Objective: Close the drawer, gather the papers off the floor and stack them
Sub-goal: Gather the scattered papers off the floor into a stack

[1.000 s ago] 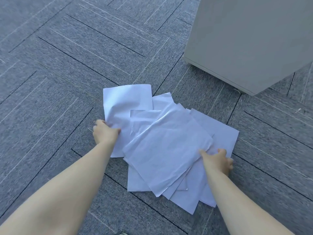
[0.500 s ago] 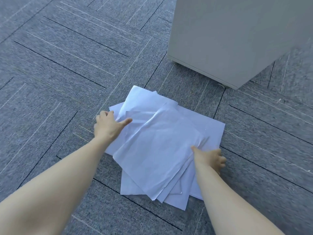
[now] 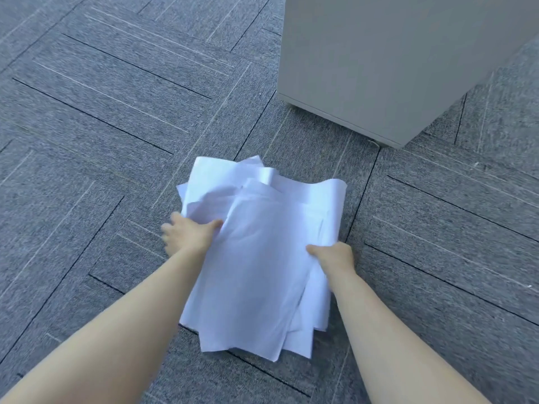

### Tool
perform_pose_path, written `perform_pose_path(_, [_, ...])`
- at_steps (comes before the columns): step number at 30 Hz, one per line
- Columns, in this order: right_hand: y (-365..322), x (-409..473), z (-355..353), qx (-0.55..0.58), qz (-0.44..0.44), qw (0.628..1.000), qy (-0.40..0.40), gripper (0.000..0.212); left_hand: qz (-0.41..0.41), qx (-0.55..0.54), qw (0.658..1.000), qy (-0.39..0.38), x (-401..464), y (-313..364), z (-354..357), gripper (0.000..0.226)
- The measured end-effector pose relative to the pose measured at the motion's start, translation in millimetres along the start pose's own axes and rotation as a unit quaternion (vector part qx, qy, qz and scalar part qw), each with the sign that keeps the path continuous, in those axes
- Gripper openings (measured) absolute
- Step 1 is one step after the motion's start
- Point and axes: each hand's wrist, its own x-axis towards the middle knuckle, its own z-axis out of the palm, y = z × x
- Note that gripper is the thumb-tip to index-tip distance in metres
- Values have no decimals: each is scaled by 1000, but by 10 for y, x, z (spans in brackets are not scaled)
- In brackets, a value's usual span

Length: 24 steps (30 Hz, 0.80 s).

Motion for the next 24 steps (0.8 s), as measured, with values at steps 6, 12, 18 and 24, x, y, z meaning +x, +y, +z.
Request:
perform_pose_path(6, [-109, 190, 91, 15, -37, 996, -76, 63, -57, -237, 965, -94, 144, -157, -22, 46])
perform_pose_path(12, [-386, 127, 174, -96, -110, 986, -77, 34, 60, -296, 928, -217, 131, -125, -102, 43])
perform_pose_path(18, [-447, 52, 36, 72, -66, 976, -193, 27, 51, -300, 889, -343, -62, -126, -113, 51])
perform_pose_path(24, [-911, -556, -490, 113, -89, 962, -232, 34, 68, -334, 865, -369, -546, 197, -1088, 42])
